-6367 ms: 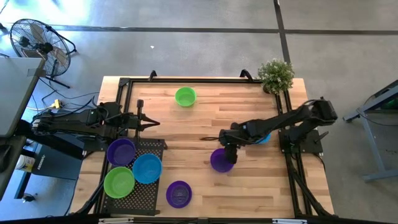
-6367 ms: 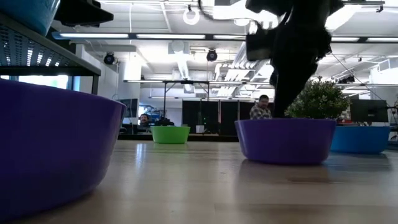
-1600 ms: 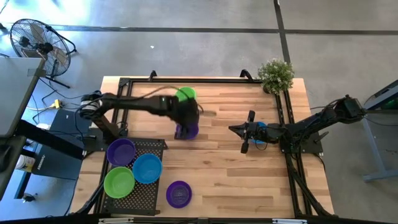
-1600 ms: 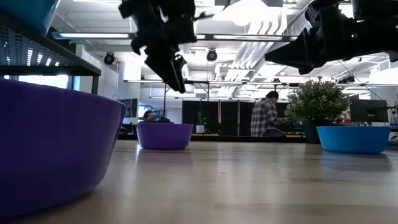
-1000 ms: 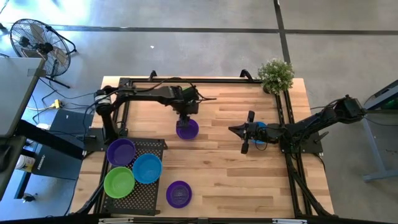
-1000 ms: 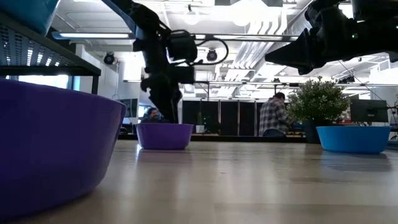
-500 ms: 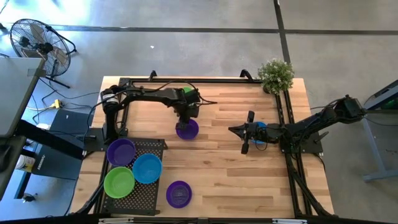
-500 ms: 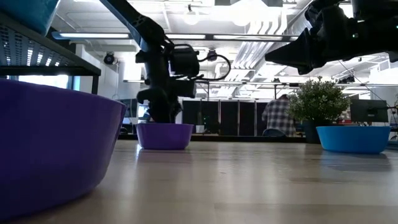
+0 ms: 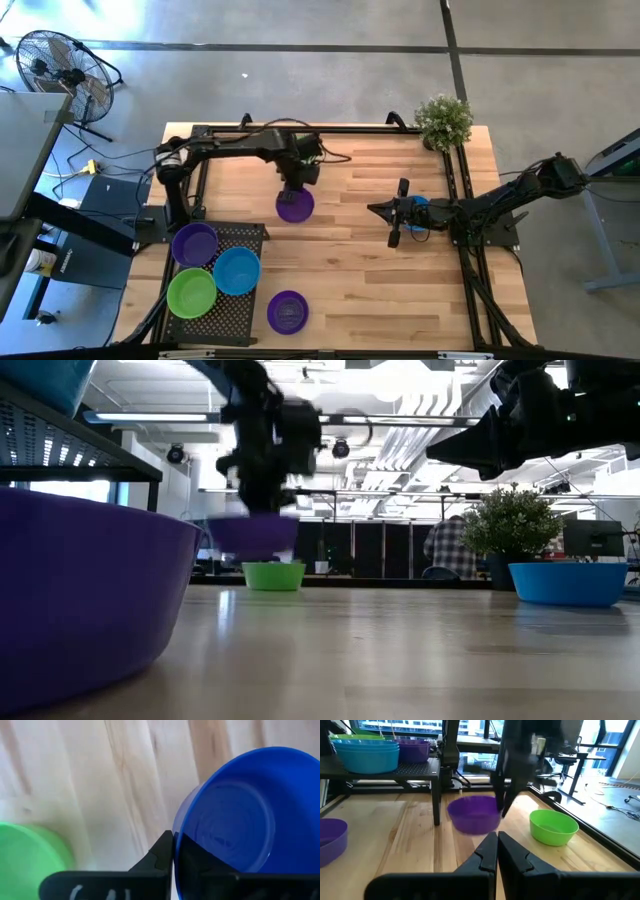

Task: Pick & Place Mini bowls
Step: Stack the violet bowl on the other violet bowls on the shelf

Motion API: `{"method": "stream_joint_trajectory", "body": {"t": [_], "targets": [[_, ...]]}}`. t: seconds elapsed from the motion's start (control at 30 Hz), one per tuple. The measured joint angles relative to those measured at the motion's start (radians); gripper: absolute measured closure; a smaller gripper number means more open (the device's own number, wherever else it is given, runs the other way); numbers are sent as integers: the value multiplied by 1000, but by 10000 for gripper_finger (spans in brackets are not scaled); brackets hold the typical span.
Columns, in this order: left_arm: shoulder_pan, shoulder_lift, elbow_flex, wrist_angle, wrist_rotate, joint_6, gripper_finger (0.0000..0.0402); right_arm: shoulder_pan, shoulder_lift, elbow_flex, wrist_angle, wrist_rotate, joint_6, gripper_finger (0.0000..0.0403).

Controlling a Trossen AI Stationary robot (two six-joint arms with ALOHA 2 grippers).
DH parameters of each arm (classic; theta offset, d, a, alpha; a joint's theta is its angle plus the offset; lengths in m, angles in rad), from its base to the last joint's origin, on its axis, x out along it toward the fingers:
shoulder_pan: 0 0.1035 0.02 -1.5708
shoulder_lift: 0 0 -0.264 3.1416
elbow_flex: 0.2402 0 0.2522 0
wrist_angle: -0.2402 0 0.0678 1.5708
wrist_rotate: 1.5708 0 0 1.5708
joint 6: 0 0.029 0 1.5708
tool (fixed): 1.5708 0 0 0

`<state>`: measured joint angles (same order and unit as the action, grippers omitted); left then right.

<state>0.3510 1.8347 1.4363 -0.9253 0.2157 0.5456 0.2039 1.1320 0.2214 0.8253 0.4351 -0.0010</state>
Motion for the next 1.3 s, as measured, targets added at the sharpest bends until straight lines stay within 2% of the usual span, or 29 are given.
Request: {"method": "stream_joint_trajectory", "body": {"t": [0.3, 0.43, 0.67, 0.93, 1.2, 1.3], "targets": [[-46, -144, 142, -144, -22, -21, 399, 0, 0, 0, -13, 0, 0, 402], [-64, -228, 148, -169, -25, -49, 400, 0, 0, 0, -16, 3, 0, 401], [-98, -356, 144, -359, -84, -112, 401, 0, 0, 0, -13, 7, -4, 401], [-171, -508, 145, -495, -152, -242, 401, 0, 0, 0, -13, 11, -6, 401], [-231, -628, 146, -643, -155, -409, 401, 0, 0, 0, -13, 11, -4, 401], [-250, -668, 133, -641, -150, -473, 402, 0, 0, 0, -13, 11, -4, 401]]}}
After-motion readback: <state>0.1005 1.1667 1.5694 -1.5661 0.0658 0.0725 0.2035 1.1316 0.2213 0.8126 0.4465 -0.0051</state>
